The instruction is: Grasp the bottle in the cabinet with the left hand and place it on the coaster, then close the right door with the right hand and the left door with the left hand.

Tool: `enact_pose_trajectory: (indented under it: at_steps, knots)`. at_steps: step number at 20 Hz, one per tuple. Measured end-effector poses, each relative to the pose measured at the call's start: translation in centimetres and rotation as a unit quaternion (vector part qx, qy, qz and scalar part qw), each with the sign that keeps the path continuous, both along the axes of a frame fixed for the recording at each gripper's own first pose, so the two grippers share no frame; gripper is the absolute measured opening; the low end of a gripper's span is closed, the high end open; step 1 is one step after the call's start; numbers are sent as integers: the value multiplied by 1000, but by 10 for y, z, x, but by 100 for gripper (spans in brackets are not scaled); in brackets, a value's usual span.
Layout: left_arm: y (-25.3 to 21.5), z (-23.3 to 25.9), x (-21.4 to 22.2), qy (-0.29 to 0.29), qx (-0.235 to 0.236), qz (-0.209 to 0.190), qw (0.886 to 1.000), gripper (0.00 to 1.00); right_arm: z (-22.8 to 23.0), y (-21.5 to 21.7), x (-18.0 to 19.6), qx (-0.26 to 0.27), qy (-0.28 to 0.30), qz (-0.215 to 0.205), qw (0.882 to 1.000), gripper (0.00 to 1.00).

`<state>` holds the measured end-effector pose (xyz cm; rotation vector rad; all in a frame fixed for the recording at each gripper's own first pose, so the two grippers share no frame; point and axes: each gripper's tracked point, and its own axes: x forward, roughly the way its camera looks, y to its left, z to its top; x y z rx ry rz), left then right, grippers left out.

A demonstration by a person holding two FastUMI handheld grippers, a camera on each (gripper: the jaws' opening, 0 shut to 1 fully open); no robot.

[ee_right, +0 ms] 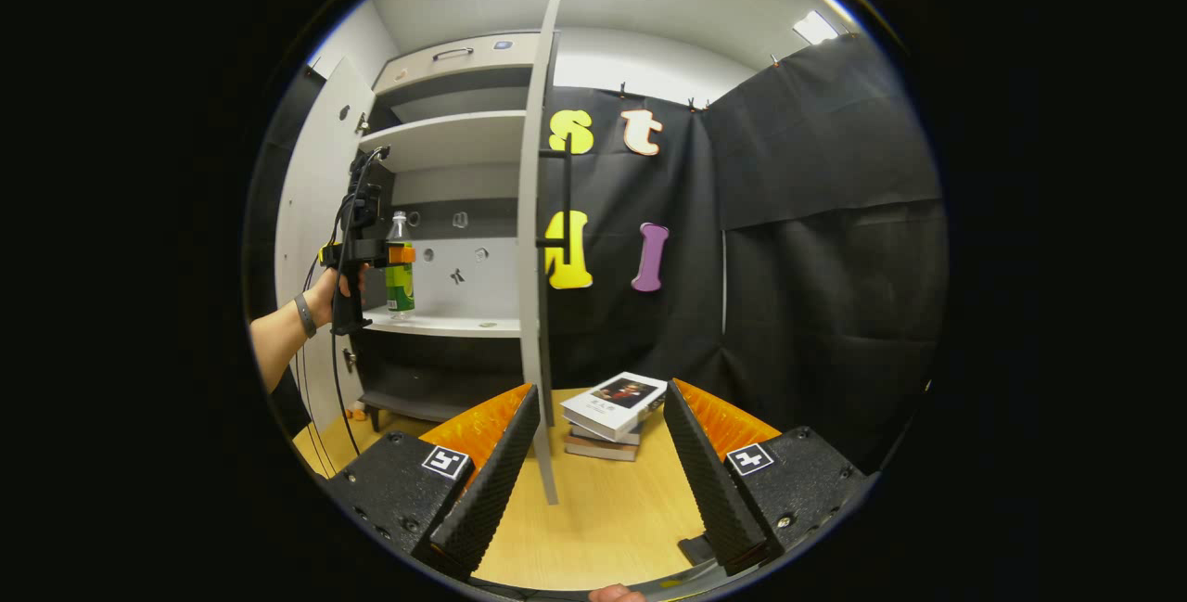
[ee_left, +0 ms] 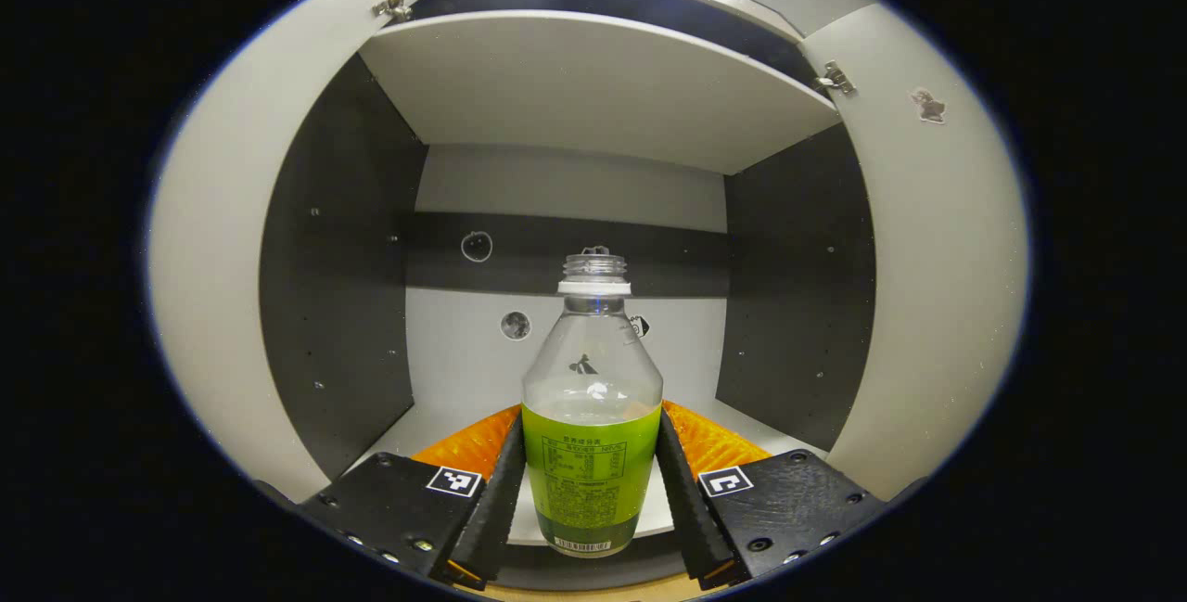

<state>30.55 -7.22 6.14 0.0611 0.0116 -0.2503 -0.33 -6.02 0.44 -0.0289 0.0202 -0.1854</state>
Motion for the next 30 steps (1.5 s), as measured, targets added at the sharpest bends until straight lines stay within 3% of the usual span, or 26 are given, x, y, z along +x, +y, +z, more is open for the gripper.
enact_pose_trajectory:
  at_steps: [6, 12, 17, 22, 23, 24, 30]
  knots:
    - [0, 0, -72, -15, -13, 5, 1000, 70, 18, 19, -6, -14, -14, 42, 999, 83]
    - [-9, -32, -126, -2, -23, 3, 1000, 70, 31, 25, -10, -9, -21, 65, 998, 83]
    - [-13, -65, -154, 9, -4, 10, 1000, 70, 48, 27, -20, 16, -34, 84, 996, 83]
    - [-20, -118, -187, 16, 17, 23, 999, 70, 64, 6, -32, 12, -42, 62, 997, 83]
    - [-20, -133, -194, 21, 16, 29, 999, 74, 67, 4, -34, 11, -43, 60, 997, 83]
    - [-19, -149, -201, 26, 15, 36, 999, 70, 70, 1, -36, 10, -43, 56, 997, 83]
    - [-8, -231, -237, 17, 59, 89, 994, 70, 86, -13, -48, 0, -40, 31, 999, 83]
